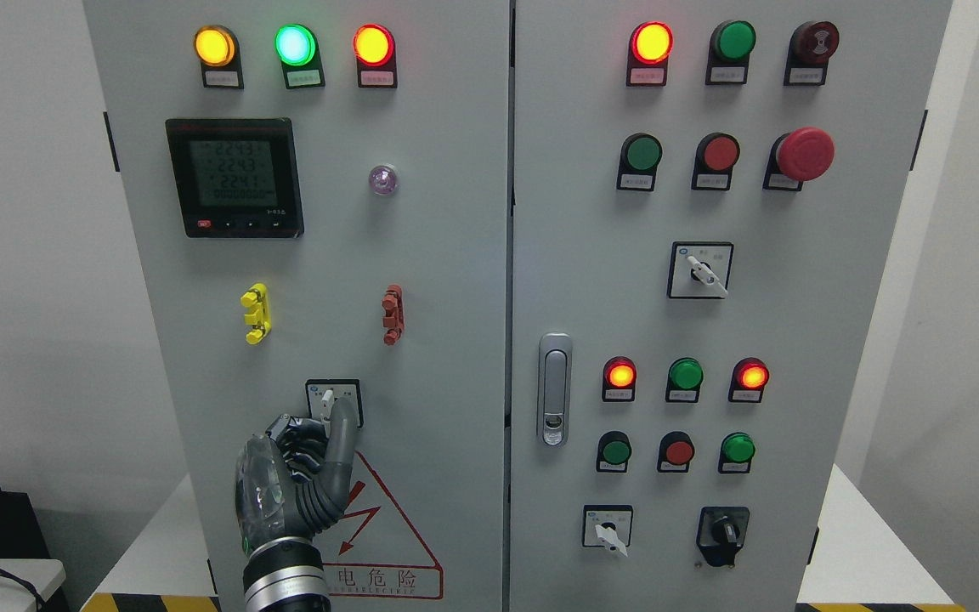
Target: Turn on light switch 1
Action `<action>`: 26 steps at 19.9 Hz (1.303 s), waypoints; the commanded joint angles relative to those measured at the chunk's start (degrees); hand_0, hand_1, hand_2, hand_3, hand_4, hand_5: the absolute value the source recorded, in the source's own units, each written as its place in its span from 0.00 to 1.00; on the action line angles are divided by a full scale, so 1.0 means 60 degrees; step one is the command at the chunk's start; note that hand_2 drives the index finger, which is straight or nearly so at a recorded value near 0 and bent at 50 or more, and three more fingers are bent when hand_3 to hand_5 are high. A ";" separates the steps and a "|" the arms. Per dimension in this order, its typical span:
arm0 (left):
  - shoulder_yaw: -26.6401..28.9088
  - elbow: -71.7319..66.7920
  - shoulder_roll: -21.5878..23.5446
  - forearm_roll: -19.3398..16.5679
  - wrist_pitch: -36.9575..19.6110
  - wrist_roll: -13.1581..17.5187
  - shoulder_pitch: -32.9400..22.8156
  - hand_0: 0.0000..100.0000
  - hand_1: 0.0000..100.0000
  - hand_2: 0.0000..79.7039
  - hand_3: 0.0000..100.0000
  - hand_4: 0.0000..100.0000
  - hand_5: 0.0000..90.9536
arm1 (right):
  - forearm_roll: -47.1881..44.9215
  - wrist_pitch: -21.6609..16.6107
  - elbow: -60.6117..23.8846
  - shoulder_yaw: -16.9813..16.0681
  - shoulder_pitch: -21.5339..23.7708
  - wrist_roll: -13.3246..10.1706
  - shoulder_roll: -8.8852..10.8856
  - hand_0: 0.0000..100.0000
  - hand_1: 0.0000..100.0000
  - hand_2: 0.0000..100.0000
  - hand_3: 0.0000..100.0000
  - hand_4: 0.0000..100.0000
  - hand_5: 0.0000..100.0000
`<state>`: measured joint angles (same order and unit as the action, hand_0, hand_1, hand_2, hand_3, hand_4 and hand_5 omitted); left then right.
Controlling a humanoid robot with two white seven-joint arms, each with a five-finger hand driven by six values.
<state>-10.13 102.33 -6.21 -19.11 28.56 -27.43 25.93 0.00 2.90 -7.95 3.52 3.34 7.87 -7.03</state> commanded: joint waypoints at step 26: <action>-0.0099 -0.0107 -0.0005 -0.0053 -0.0014 -0.0071 0.0088 0.44 0.29 0.71 0.82 0.86 0.87 | -0.0176 -0.0001 0.0006 0.0000 0.0001 -0.0008 0.0000 0.12 0.39 0.00 0.00 0.00 0.00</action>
<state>-10.41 102.00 -6.22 -19.38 28.17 -28.20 26.42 0.00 2.90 -7.94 3.52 3.34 7.97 -7.03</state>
